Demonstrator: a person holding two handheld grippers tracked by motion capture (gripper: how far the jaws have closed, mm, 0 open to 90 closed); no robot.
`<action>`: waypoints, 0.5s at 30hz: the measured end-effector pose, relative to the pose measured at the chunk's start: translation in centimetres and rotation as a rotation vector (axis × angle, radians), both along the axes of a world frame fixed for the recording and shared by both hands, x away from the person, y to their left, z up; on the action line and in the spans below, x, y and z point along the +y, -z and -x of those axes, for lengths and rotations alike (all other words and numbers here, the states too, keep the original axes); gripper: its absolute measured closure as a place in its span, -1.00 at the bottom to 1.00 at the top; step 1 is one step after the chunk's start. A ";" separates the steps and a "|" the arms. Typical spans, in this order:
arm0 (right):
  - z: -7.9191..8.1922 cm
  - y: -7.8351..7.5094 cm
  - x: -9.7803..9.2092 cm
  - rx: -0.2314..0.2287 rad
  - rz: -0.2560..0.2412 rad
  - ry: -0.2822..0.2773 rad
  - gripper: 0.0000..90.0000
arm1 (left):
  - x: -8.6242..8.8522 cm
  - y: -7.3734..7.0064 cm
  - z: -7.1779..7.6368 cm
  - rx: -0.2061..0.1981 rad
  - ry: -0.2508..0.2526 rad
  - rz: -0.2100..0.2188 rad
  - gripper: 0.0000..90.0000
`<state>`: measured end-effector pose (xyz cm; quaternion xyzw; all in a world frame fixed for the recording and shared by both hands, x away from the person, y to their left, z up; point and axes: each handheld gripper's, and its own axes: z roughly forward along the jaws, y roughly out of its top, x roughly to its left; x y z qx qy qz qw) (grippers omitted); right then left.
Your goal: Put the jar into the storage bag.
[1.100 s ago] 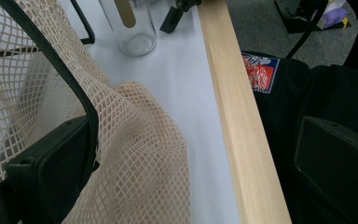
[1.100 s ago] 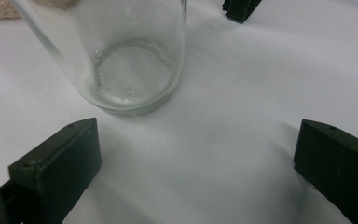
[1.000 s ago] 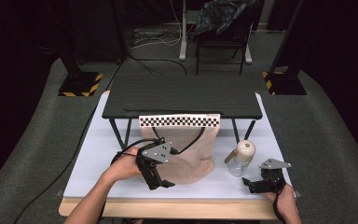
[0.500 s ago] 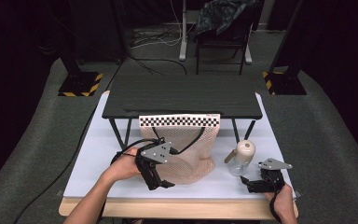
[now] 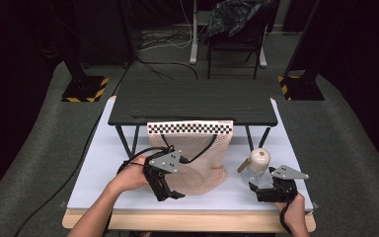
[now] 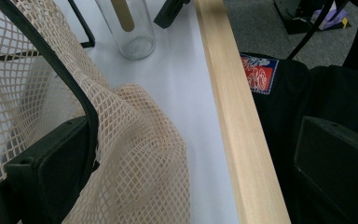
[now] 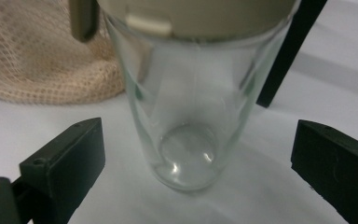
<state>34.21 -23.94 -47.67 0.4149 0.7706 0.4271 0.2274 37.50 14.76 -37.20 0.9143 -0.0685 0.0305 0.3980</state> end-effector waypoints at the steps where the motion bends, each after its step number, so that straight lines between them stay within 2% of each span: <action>1: 0.0 -0.2 0.1 -0.007 -0.006 0.006 -0.95 | 0.0 0.0 0.0 0.001 0.000 0.000 -1.00; 9: 0.3 -1.2 0.5 -0.055 -0.051 0.022 -0.96 | 0.0 0.0 0.0 0.003 0.001 0.000 -1.00; 15: 0.0 -2.1 1.0 -0.079 -0.050 0.031 -0.96 | -0.2 0.0 0.0 -0.003 -0.001 -0.005 -1.00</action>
